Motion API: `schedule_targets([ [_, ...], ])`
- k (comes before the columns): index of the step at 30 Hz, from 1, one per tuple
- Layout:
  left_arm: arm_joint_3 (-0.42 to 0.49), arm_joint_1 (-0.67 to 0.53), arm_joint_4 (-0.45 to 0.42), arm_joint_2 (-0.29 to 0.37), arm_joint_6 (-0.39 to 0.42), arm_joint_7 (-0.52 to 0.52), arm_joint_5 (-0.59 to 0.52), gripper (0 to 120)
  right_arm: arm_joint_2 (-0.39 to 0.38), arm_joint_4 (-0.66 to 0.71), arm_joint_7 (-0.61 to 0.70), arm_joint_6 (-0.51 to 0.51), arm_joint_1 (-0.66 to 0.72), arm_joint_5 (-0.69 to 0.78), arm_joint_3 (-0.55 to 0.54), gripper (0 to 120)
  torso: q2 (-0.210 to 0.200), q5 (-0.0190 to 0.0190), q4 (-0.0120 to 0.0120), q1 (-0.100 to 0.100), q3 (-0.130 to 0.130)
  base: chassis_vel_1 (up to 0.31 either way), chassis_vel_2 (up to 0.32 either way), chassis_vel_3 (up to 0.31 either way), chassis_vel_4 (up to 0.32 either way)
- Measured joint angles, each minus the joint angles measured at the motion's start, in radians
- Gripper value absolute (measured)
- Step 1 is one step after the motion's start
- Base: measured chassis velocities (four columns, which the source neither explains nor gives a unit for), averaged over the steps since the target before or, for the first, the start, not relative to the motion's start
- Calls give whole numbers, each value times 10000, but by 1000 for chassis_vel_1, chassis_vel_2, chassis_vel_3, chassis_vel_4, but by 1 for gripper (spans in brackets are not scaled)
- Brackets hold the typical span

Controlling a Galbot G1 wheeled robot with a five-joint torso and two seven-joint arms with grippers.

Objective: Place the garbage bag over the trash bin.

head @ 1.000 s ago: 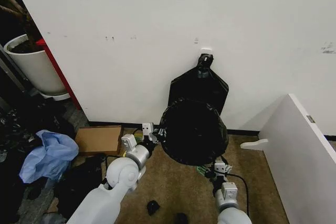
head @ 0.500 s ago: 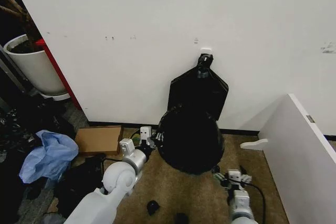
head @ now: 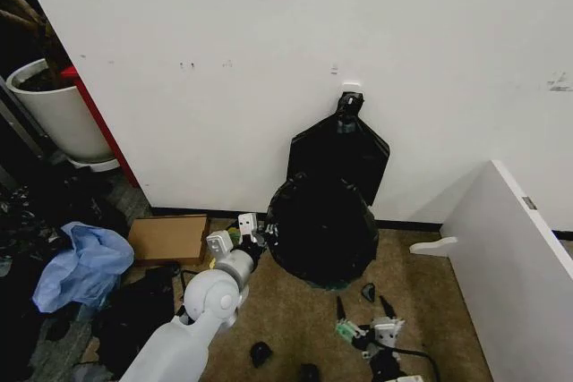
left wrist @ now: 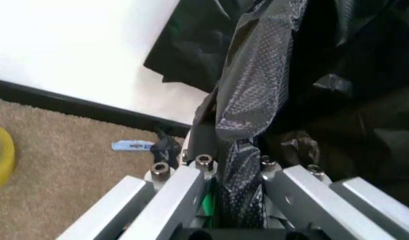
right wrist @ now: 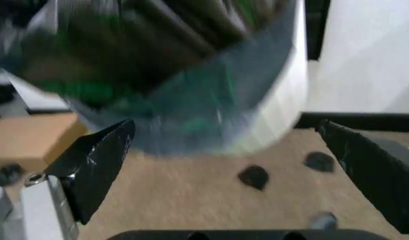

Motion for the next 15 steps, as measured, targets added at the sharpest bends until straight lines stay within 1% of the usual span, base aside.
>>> schedule_targets([
  [3, 30, 137, -150, 23, 34, 31, -31, 0, 88, -203, -90, 44, 473, 358, 58, 100, 0, 0, -2, 0, 0, 0, 0, 0, 0],
  [6, 25, 241, -267, 64, 51, 56, -36, 0, 170, -421, 264, -168, 920, 502, 130, 100, 0, 0, -1, 0, 0, 0, 0, 0, 0],
  [9, 23, 293, -322, 91, 56, 73, -36, 0, 181, -550, 531, -412, 1100, 496, 173, 100, 0, -1, -1, 0, 0, 0, 0, 0, 0],
  [11, 19, 350, -412, 115, 84, 94, -35, 0, 168, -905, 685, -577, 1337, 408, 230, 100, 0, 0, -2, 0, 0, 0, 0, 0, 0],
  [15, 17, 434, -555, 127, 124, 125, -32, 0, 162, -1355, 675, -526, 1547, 54, 318, 100, 0, 0, -2, 0, 0, 0, 0, 0, 0],
])
